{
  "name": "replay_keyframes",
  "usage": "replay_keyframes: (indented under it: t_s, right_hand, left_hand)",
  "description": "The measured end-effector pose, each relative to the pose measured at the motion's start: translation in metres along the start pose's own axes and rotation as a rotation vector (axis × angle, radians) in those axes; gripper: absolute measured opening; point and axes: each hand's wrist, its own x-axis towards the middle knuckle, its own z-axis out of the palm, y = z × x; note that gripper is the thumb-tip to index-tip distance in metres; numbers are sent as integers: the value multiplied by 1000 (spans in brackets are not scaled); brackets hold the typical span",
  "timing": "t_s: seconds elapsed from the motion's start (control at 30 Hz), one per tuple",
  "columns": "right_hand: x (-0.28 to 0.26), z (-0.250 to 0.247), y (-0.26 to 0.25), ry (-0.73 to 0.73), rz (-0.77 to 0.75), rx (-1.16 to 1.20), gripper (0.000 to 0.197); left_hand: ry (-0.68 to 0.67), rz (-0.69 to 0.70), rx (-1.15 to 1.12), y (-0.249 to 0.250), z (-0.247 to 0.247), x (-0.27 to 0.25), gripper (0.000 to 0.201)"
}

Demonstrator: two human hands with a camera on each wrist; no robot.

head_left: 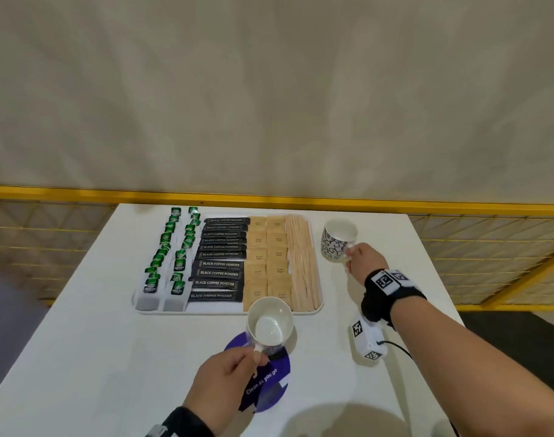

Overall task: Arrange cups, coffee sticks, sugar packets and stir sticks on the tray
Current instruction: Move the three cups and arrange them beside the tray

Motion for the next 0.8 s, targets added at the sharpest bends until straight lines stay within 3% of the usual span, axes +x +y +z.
replay_keyframes:
  t_s: [0.37, 0.6, 0.8]
  right_hand:
    - [42, 8, -23, 14, 5, -193, 26]
    - [47, 11, -24, 15, -6, -198, 27]
    - [34, 9, -16, 59, 15, 8, 37]
  left_hand:
    - [-14, -46, -142, 11, -3, 8, 20]
    - [4, -58, -179, 11, 0, 16, 22]
    - [-2, -64, -234, 10, 7, 20, 20]
